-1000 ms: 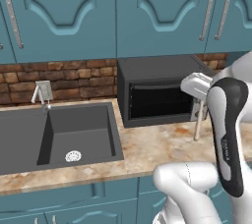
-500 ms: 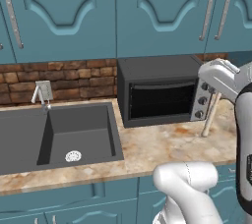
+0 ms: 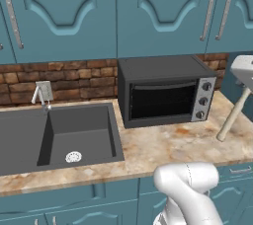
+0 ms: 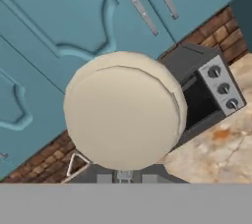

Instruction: Grab the spray bottle from the cabinet, then place it next to the cutting board for sanitizing. Then grab the dish brush from the countertop next to the sink and place it next to the cutting board.

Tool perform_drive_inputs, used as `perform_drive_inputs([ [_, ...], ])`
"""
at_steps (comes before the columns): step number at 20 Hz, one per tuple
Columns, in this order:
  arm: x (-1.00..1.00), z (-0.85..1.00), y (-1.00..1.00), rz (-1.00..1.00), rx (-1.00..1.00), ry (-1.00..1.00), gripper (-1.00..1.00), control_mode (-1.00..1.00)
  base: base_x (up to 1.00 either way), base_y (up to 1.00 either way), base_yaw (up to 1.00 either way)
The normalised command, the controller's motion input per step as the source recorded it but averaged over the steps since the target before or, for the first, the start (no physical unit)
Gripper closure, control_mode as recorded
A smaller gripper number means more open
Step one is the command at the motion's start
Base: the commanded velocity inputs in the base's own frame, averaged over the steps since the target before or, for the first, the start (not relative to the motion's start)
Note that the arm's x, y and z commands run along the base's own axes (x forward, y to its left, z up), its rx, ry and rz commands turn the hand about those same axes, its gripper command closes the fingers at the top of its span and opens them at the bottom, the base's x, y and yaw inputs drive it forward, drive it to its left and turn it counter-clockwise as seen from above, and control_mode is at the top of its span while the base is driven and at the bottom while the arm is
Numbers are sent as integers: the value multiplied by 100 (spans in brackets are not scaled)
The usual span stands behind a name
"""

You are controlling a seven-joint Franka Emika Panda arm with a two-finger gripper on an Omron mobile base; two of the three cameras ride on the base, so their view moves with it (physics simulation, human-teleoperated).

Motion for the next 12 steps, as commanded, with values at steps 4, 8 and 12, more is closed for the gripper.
perform_drive_inputs([
  [4, -14, 12, 0, -1, 0, -7, 100, 100, -60, 0, -2],
  [8, 0, 0, 0, 0, 0, 0, 100, 100, -100, -13, -1],
  [12, 0, 0, 0, 0, 0, 0, 100, 100, -100, 59, 0],
])
